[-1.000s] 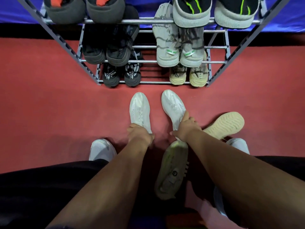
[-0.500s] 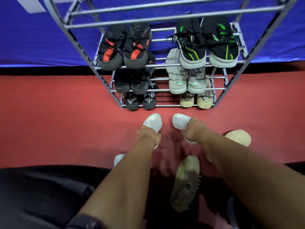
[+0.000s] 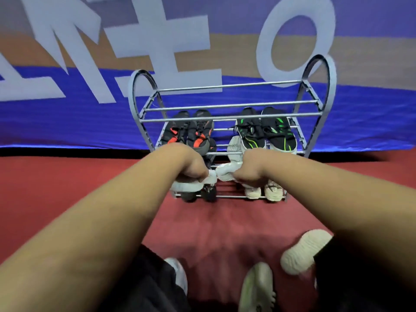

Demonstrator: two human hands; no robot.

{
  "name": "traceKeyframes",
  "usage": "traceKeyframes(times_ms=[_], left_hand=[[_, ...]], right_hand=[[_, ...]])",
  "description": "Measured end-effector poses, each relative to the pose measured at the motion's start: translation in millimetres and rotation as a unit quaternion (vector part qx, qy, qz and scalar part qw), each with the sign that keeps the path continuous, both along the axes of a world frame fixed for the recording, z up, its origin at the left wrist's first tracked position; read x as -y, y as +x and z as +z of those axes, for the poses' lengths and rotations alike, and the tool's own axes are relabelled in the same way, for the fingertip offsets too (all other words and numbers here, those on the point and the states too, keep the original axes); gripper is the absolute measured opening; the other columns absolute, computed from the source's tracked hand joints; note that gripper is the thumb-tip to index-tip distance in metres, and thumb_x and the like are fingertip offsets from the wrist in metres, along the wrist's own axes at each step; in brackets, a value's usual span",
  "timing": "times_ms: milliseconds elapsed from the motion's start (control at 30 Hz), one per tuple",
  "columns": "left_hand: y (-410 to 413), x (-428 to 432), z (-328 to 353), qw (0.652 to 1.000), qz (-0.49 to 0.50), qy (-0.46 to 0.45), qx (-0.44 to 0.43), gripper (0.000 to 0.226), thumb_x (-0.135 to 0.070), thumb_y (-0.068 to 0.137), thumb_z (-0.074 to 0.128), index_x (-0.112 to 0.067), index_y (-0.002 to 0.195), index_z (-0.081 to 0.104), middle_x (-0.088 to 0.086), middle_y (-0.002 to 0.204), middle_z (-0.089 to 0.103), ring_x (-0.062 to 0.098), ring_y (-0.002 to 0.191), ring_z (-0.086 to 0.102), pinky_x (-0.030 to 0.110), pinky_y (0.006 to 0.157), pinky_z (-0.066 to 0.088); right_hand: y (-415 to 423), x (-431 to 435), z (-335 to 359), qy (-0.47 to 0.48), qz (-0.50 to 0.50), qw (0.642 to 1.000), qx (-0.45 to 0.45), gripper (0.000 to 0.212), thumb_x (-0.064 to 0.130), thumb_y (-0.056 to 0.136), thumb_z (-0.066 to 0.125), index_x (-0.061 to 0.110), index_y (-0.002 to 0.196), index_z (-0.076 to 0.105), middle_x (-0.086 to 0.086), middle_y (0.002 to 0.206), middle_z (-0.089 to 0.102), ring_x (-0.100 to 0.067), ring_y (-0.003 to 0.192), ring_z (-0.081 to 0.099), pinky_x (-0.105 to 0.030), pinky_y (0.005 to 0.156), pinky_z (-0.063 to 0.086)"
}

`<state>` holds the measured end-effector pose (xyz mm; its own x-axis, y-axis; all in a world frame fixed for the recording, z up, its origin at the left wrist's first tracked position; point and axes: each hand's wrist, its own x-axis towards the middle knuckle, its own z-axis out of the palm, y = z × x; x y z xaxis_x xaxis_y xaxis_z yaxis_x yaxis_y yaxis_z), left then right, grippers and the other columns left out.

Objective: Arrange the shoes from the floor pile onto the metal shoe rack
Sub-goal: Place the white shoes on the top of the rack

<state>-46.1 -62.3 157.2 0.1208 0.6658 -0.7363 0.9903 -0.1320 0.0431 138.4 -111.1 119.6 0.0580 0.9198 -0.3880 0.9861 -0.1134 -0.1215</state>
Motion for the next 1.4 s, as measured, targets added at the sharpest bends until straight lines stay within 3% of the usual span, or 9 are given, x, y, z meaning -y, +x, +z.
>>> traceKeyframes(times_ms=[133, 333, 467, 633, 733, 867, 1033, 1267, 1400], left_hand=[[-27, 13, 42, 0.993, 0.016, 0.104, 0.060, 0.028, -0.038, 0.086, 0.055, -0.013, 0.080, 0.064, 0.014, 0.070, 0.067, 0.031, 0.049, 0.063, 0.037, 0.056, 0.060], [-63, 35, 80, 0.967, 0.080, 0.223, 0.092, 0.033, -0.051, 0.080, 0.052, -0.019, 0.079, 0.056, 0.004, 0.076, 0.064, 0.022, 0.061, 0.063, 0.031, 0.055, 0.041], [-77, 53, 99, 0.927, 0.130, 0.336, 0.100, 0.033, -0.049, 0.084, 0.053, -0.017, 0.081, 0.059, 0.004, 0.081, 0.062, 0.021, 0.069, 0.059, 0.031, 0.054, 0.034], [-82, 68, 110, 0.861, 0.183, 0.462, 0.109, 0.033, -0.045, 0.084, 0.059, -0.013, 0.074, 0.056, 0.008, 0.074, 0.058, 0.024, 0.062, 0.054, 0.030, 0.051, 0.030], [-80, 58, 106, 0.844, 0.205, 0.477, 0.131, 0.036, -0.043, 0.087, 0.058, -0.008, 0.097, 0.057, 0.015, 0.098, 0.060, 0.035, 0.081, 0.061, 0.034, 0.057, 0.037], [-74, 32, 94, 0.832, 0.221, 0.478, 0.178, 0.048, -0.040, 0.096, 0.059, -0.002, 0.124, 0.052, 0.019, 0.124, 0.053, 0.043, 0.106, 0.060, 0.043, 0.077, 0.050], [-71, -11, 75, 0.820, 0.234, 0.462, 0.244, 0.046, -0.033, 0.098, 0.055, 0.001, 0.129, 0.049, 0.020, 0.130, 0.049, 0.044, 0.113, 0.057, 0.052, 0.087, 0.056], [-60, -73, 37, 0.796, 0.234, 0.476, 0.291, 0.048, -0.030, 0.099, 0.052, -0.002, 0.138, 0.043, 0.017, 0.134, 0.043, 0.038, 0.117, 0.049, 0.042, 0.075, 0.039], [-58, -103, 14, 0.804, 0.232, 0.469, 0.283, 0.052, -0.030, 0.101, 0.054, -0.002, 0.143, 0.041, 0.017, 0.135, 0.044, 0.037, 0.119, 0.049, 0.046, 0.082, 0.047]], right_hand=[[7, 8, 34, 0.099, -0.032, 0.993, -0.050, 0.047, 0.060, 0.084, 0.061, 0.015, 0.072, 0.058, -0.001, 0.069, 0.060, -0.021, 0.066, 0.059, -0.032, 0.058, 0.043], [5, 22, 60, 0.162, -0.100, 0.972, -0.140, 0.041, 0.054, 0.064, 0.063, 0.013, 0.065, 0.062, -0.005, 0.057, 0.063, -0.025, 0.060, 0.064, -0.030, 0.051, 0.043], [3, 29, 81, 0.207, -0.118, 0.951, -0.195, 0.053, 0.058, 0.058, 0.065, 0.018, 0.091, 0.071, 0.000, 0.065, 0.072, -0.020, 0.064, 0.072, -0.034, 0.065, 0.062], [-9, 21, 94, 0.250, -0.131, 0.913, -0.295, 0.060, 0.065, 0.052, 0.069, 0.040, 0.107, 0.070, 0.015, 0.083, 0.068, -0.002, 0.069, 0.065, -0.025, 0.058, 0.046], [-21, 8, 85, 0.300, -0.132, 0.889, -0.320, 0.065, 0.063, 0.058, 0.067, 0.040, 0.118, 0.067, 0.019, 0.097, 0.063, -0.004, 0.084, 0.062, -0.024, 0.064, 0.043], [-31, -21, 71, 0.367, -0.134, 0.859, -0.332, 0.061, 0.051, 0.070, 0.069, 0.032, 0.127, 0.063, 0.010, 0.103, 0.061, -0.003, 0.083, 0.055, -0.020, 0.063, 0.038], [-42, -60, 53, 0.384, -0.164, 0.848, -0.327, 0.071, 0.042, 0.077, 0.074, 0.017, 0.141, 0.056, -0.006, 0.122, 0.062, -0.028, 0.107, 0.062, -0.034, 0.081, 0.046], [-52, -100, 37, 0.382, -0.178, 0.847, -0.325, 0.068, 0.039, 0.078, 0.072, 0.019, 0.142, 0.059, -0.004, 0.119, 0.056, -0.029, 0.109, 0.060, -0.042, 0.091, 0.056], [-58, -124, 32, 0.381, -0.191, 0.845, -0.323, 0.069, 0.046, 0.081, 0.071, 0.021, 0.144, 0.061, -0.001, 0.116, 0.052, -0.030, 0.108, 0.062, -0.044, 0.091, 0.057]])
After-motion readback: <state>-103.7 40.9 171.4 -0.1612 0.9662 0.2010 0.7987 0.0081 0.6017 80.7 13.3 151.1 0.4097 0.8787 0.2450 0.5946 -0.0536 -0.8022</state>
